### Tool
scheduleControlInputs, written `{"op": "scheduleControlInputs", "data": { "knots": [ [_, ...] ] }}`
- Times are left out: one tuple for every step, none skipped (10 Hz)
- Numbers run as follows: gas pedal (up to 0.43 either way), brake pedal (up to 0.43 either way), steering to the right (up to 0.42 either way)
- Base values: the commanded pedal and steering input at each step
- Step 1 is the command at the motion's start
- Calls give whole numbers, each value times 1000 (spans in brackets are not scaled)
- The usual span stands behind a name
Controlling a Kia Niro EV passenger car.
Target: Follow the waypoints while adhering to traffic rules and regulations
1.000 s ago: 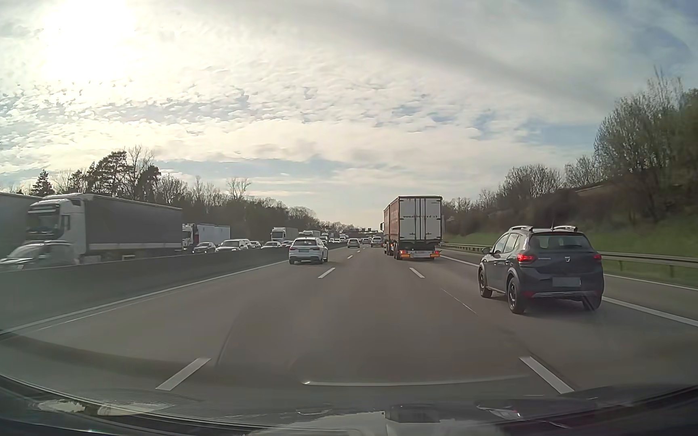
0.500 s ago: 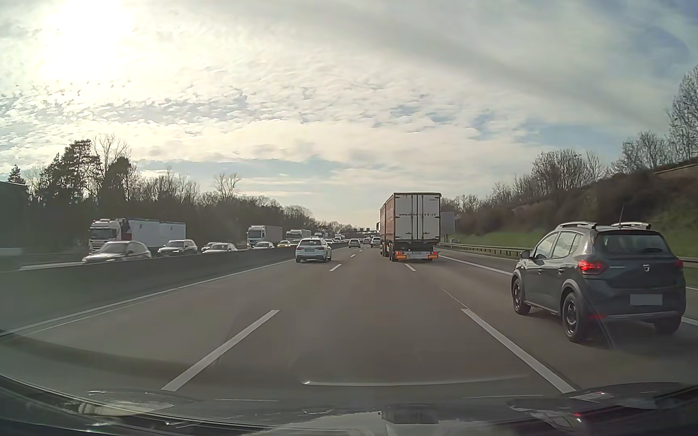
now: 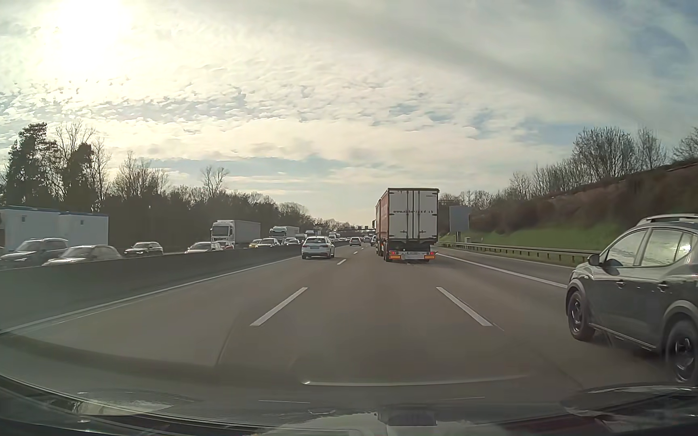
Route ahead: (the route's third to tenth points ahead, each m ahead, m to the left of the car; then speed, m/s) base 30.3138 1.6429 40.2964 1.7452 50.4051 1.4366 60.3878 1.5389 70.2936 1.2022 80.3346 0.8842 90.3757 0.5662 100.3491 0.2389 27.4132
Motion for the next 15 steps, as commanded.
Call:
{"op": "scheduleControlInputs", "data": {
  "knots": [
    [0, 0, -2],
    [59, 0, -4],
    [110, 0, -3],
    [150, 0, -3],
    [177, 0, -4],
    [197, 0, -3],
    [209, 0, -3],
    [209, 0, -3],
    [209, 0, -1],
    [209, 0, 1],
    [197, 0, 2],
    [197, 0, 3],
    [197, 0, 3],
    [197, 0, 3],
    [197, 0, 2]
  ]
}}
